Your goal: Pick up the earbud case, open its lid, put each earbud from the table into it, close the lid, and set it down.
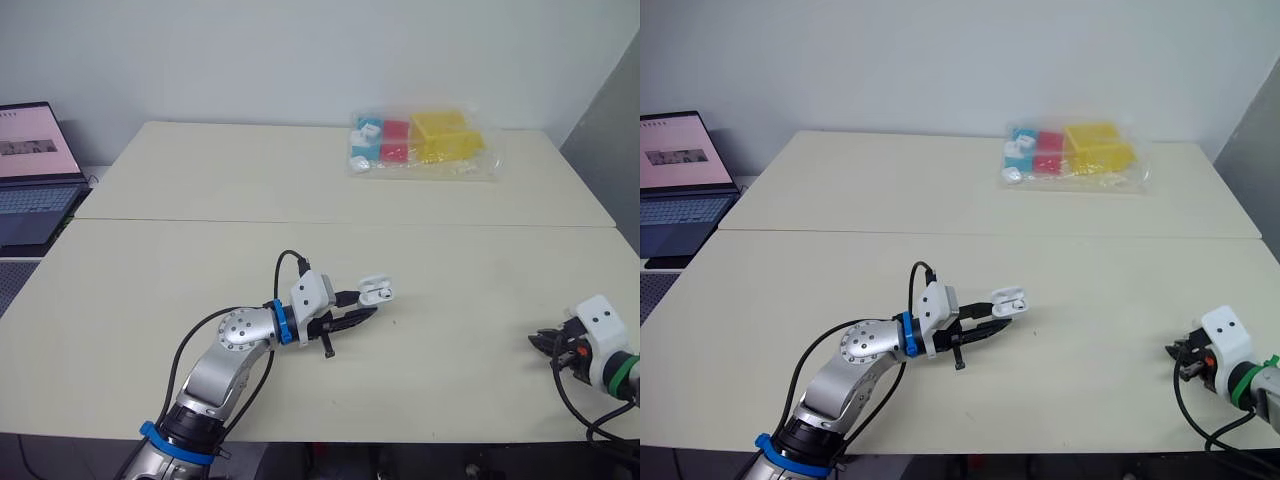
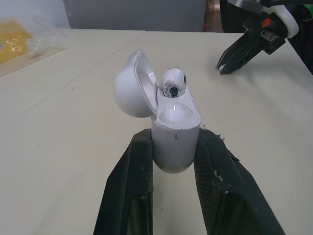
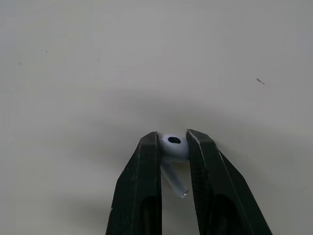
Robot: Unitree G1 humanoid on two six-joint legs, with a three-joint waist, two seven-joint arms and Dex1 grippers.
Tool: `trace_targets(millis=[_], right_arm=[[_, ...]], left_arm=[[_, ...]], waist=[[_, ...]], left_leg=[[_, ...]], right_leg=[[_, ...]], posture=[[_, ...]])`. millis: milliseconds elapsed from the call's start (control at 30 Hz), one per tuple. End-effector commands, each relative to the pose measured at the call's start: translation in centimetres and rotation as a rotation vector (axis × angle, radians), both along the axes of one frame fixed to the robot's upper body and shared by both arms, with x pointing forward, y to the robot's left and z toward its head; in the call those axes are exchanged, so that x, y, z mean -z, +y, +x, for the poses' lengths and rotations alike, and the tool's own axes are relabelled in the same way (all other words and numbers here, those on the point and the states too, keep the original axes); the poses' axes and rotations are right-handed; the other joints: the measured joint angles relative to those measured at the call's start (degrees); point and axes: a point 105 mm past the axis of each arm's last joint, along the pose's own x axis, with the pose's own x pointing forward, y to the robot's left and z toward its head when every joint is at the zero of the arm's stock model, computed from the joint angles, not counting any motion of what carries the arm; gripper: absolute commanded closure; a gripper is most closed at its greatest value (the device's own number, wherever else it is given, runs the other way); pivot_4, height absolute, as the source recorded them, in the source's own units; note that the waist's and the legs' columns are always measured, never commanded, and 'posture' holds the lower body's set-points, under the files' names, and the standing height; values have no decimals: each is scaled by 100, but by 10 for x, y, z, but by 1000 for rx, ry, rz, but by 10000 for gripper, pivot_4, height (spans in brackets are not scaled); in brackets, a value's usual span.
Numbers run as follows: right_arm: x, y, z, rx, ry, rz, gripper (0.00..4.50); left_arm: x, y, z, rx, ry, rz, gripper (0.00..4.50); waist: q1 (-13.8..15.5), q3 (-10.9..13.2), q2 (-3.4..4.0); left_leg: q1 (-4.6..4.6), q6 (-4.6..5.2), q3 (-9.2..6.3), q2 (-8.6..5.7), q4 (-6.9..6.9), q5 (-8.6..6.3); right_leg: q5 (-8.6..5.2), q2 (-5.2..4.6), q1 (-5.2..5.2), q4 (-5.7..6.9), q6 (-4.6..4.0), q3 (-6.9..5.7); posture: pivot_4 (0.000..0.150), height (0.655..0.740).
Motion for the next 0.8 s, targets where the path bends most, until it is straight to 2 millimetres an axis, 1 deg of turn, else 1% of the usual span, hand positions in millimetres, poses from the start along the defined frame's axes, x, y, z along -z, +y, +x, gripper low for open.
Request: trace_targets(millis=[33,100,200,267,367,433,567,667,800], right_arm=[[-10,-1,0,-13,-27,-26,40926],[-16,6,1,-54,-45,-24,40926],[-24,21,3,-173,-65,-47,40926],[-31,37,2,-335,-48,-70,40926],[-32,51,-3,-564,20,-149,40926],[-27,49,-5,-692,79,-236,40926],[-20,39,-2,-797,185,-298,40926],[-18,31,7,-826,254,-348,40926],[-15,24,13,-840,316,-370,40926]], left_arm=[[-16,-2,-2,12,-58,-30,37202],[-16,-2,-1,13,-58,-29,37202],[-16,-2,-2,13,-57,-28,37202],[-15,-1,-2,14,-55,-27,37202],[-15,0,-3,12,-52,-25,37202],[-15,1,-4,10,-51,-24,37202],[-15,2,-5,6,-51,-21,37202],[-15,4,-6,-2,-50,-18,37202],[-15,5,-7,-9,-49,-15,37202]], waist=[[-1,0,0],[-5,0,0],[-11,0,1],[-30,0,1],[-40,2,-3],[-35,4,-6],[-28,6,-9],[-29,6,-9],[-31,6,-9]], left_leg=[[0,0,-1,1,0,0],[1,0,-1,1,-2,0],[1,0,-1,2,-2,0],[2,0,0,1,-2,0],[10,0,6,0,-3,0],[10,0,5,-1,-4,0],[6,0,7,-1,-3,0],[6,0,8,0,-4,0],[8,0,9,2,-3,0]], right_leg=[[0,0,0,0,0,0],[0,1,-1,0,0,-1],[0,1,-2,0,0,0],[0,2,-2,0,0,0],[0,2,1,1,0,1],[0,3,1,1,0,0],[-2,3,1,-3,-2,-2],[-1,1,-2,-4,0,0],[0,1,-1,-2,1,2]], posture=[[1500,7400],[1500,7400],[1500,7400],[1500,7400],[1500,7400],[1500,7400],[1500,7400],[1500,7400],[1500,7400]])
